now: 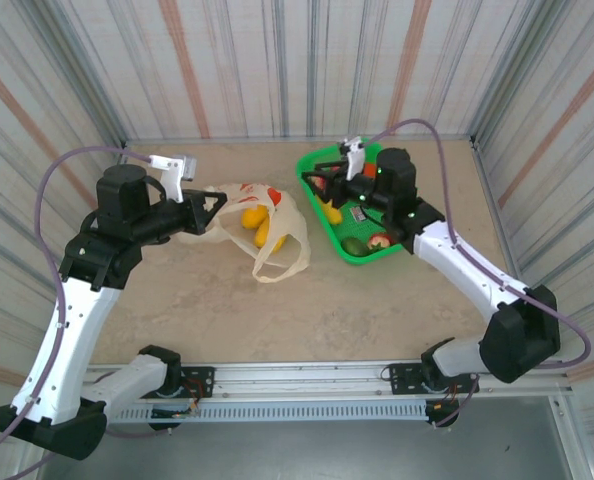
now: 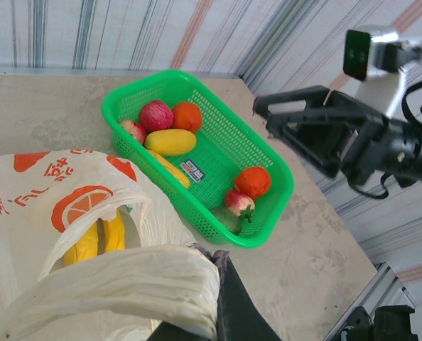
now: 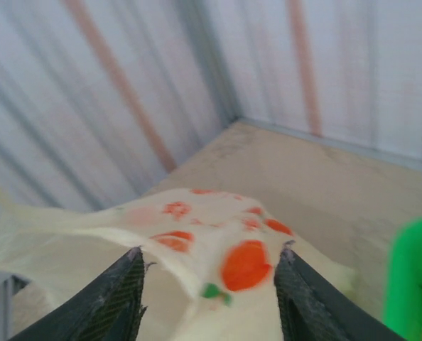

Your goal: Place the fake fruits into the plastic bag and tie a complex knot

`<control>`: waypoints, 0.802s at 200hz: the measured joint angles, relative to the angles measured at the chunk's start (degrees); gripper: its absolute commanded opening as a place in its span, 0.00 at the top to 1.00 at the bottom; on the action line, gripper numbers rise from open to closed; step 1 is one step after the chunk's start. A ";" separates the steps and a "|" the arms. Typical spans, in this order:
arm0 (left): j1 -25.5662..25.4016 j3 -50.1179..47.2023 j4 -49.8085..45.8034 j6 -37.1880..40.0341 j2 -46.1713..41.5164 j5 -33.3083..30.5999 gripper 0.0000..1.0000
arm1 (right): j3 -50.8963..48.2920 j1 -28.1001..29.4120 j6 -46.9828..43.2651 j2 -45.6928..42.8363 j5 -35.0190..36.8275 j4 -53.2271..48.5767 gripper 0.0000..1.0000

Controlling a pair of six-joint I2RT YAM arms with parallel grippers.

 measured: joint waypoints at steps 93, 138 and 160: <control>-0.02 -1.27 0.02 -0.02 0.02 0.04 1.00 | 12.44 -8.70 22.01 17.79 13.77 -26.38 0.43; -0.33 -1.27 0.04 0.00 0.02 0.00 1.00 | 18.47 -8.92 45.09 25.94 19.39 -31.21 0.41; -0.61 -1.27 0.02 0.00 0.02 0.00 1.00 | 20.26 -9.16 54.69 29.40 20.74 -32.98 0.37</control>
